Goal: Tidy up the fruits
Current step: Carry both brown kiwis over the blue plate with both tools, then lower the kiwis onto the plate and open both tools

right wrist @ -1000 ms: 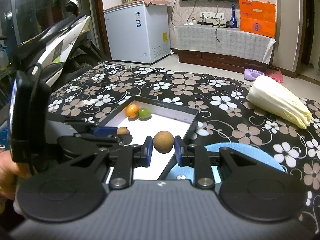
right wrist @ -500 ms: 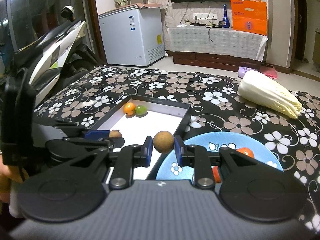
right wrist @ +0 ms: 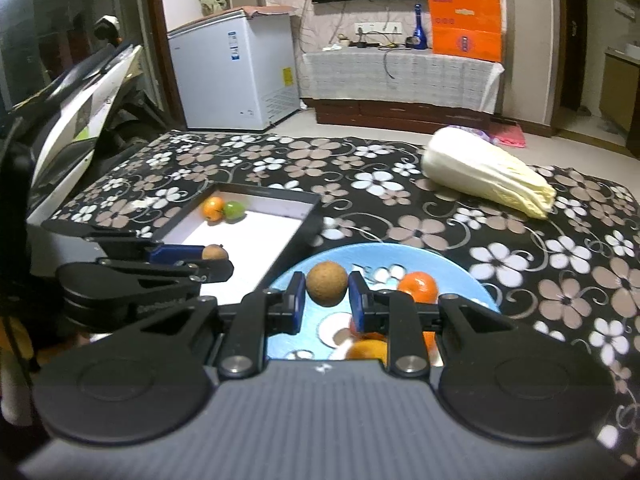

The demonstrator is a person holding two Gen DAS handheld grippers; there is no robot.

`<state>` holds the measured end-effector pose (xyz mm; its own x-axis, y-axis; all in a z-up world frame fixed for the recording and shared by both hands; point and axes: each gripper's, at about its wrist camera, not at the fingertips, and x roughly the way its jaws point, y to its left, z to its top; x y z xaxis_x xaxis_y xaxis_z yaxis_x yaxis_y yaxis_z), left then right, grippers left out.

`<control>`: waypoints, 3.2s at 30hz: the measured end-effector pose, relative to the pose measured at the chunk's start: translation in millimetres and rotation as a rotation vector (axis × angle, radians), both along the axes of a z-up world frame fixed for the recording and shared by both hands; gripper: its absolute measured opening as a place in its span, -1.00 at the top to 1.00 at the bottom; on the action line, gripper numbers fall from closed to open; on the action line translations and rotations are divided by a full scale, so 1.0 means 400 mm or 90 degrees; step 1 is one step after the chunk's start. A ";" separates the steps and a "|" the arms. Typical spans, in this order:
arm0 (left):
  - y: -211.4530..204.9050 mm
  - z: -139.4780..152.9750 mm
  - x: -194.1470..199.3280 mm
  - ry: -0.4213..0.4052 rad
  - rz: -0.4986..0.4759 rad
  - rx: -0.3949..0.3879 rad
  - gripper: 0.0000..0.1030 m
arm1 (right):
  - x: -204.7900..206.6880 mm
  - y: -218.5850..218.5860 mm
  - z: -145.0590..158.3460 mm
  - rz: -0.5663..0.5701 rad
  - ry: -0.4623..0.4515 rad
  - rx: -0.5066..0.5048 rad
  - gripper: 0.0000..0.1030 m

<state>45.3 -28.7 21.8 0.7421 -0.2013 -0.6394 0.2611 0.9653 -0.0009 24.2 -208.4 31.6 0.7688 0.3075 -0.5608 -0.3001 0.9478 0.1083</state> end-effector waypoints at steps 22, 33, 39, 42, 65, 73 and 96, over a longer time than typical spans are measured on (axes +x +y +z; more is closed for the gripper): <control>-0.142 -0.023 -0.009 0.009 -0.076 -0.012 0.45 | -0.032 -0.127 -0.026 -0.060 0.022 -0.018 0.49; -0.197 -0.036 -0.027 0.004 -0.122 -0.019 0.45 | -0.023 -0.152 -0.033 -0.081 0.025 -0.018 0.49; -0.214 -0.042 -0.027 0.006 -0.137 -0.023 0.45 | -0.018 -0.157 -0.036 -0.085 0.027 -0.017 0.49; -0.223 -0.046 -0.027 0.004 -0.146 -0.022 0.45 | -0.015 -0.158 -0.037 -0.086 0.027 -0.016 0.49; -0.240 -0.060 -0.016 0.006 -0.147 -0.018 0.43 | 0.022 -0.136 -0.070 -0.077 0.052 -0.031 0.49; -0.218 -0.046 -0.018 -0.003 -0.147 -0.017 0.34 | 0.031 -0.131 -0.073 -0.083 0.056 -0.023 0.49; -0.048 0.006 0.013 -0.020 -0.041 -0.060 0.05 | 0.054 -0.069 -0.058 -0.078 0.027 -0.028 0.40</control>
<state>50.4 -47.7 24.0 0.7448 -0.3074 -0.5923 0.3245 0.9424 -0.0810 46.0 -235.9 8.5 0.7743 0.1869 -0.6046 -0.1774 0.9812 0.0761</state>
